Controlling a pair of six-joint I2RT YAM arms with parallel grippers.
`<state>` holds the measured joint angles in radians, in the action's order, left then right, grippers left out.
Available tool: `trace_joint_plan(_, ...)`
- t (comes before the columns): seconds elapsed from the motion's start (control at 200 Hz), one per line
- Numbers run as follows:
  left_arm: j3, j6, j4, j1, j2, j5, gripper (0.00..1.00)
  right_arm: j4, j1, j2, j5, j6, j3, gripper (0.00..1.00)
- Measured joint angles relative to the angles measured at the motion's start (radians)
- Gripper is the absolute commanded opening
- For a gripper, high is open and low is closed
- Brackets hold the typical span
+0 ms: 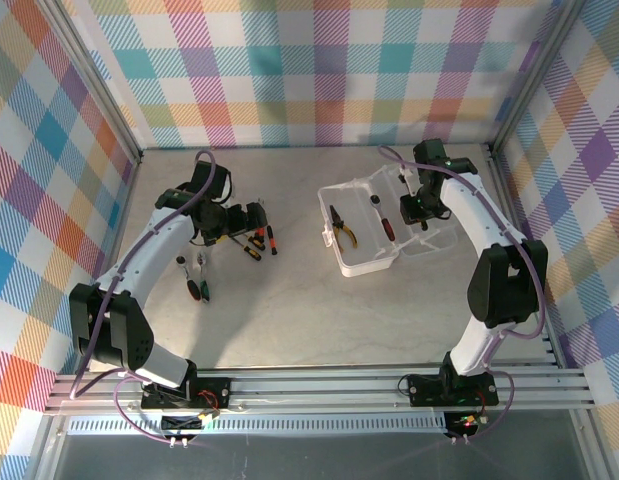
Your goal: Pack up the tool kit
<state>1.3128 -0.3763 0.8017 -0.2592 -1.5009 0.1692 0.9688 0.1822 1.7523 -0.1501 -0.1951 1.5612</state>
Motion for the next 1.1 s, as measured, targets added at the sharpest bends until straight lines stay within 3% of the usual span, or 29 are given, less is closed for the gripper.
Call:
trace_joint_plan(0.11,0.0,0.0,-0.003,0.0,-0.012,0.005,1.0,0.012,0.0,-0.021,0.01,0.003,0.005,0.54)
trace_joint_plan(0.135,0.0,0.0,-0.005,0.0,-0.017,0.005,1.0,0.016,0.0,-0.029,0.014,0.011,0.006,0.63)
trace_joint_plan(0.18,-0.001,0.0,-0.012,0.0,-0.027,0.004,1.0,0.025,0.0,-0.048,0.023,0.011,0.012,0.91)
trace_joint_plan(0.205,-0.001,0.0,-0.016,0.0,-0.033,0.004,1.0,0.029,0.0,-0.06,0.029,0.016,0.016,1.0)
trace_joint_plan(0.565,0.003,0.008,-0.032,-0.012,-0.195,-0.023,0.82,0.037,0.005,-0.241,0.161,0.05,0.02,0.99)
trace_joint_plan(0.9,0.243,0.036,0.054,-0.145,-0.418,-0.135,0.64,0.014,0.022,-0.261,0.221,0.077,-0.069,0.99)
trace_joint_plan(1.1,0.305,0.03,0.088,-0.162,-0.521,-0.18,0.56,0.002,0.022,-0.261,0.237,0.079,-0.069,0.99)
